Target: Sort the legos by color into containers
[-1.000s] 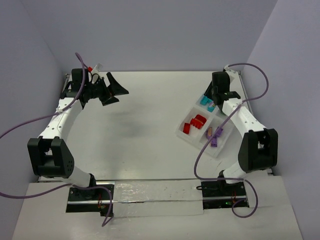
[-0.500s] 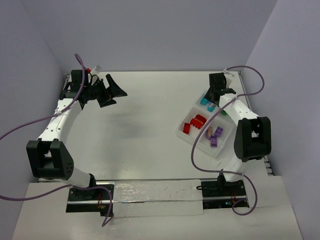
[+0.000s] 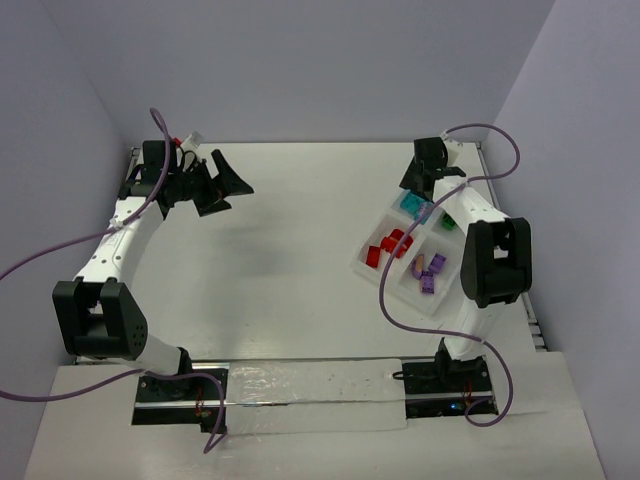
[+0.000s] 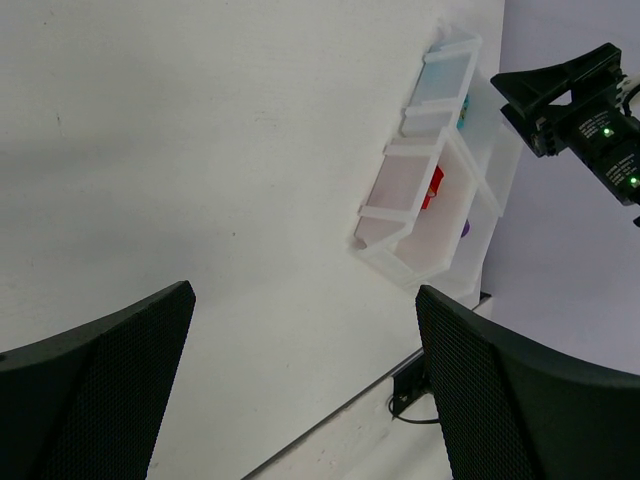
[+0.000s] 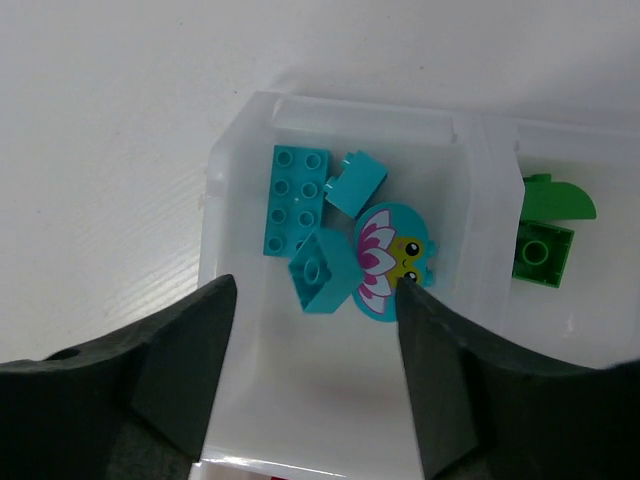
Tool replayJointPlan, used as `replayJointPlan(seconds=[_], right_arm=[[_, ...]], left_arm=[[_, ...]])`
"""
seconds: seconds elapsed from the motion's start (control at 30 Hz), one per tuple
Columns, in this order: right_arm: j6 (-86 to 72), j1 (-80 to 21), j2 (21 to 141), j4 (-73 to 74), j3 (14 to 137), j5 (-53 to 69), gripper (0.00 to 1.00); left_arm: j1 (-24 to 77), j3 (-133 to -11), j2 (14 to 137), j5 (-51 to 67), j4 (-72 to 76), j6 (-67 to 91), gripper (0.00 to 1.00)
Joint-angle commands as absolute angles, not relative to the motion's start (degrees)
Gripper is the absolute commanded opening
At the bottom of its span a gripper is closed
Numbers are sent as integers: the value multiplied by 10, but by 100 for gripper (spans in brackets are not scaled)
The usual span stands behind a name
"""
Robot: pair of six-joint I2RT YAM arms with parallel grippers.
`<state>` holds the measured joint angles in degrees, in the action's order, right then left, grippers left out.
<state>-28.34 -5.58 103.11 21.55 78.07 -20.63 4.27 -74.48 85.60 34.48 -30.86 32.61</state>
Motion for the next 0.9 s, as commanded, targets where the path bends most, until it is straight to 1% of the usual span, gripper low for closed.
replayJointPlan(seconds=[0.0, 0.17, 0.23, 0.33, 0.4, 0.6, 0.87], right_arm=[[-275, -51, 997, 223, 819, -215, 75], [-262, -51, 923, 236, 808, -216, 76], [-259, -51, 884, 250, 801, -212, 81], [-258, -51, 836, 265, 780, -217, 91], [-258, -52, 798, 285, 760, -229, 95], [-258, -52, 727, 331, 727, -250, 96], [-262, -51, 669, 353, 701, -284, 96]], left_arm=[[43, -766, 832, 330, -322, 315, 99], [43, -795, 822, 292, -348, 301, 99], [43, -805, 815, 277, -358, 293, 99], [43, -823, 805, 256, -370, 285, 99], [43, -832, 797, 241, -375, 281, 99], [43, -844, 779, 222, -371, 277, 99], [43, -844, 777, 230, -368, 282, 99]])
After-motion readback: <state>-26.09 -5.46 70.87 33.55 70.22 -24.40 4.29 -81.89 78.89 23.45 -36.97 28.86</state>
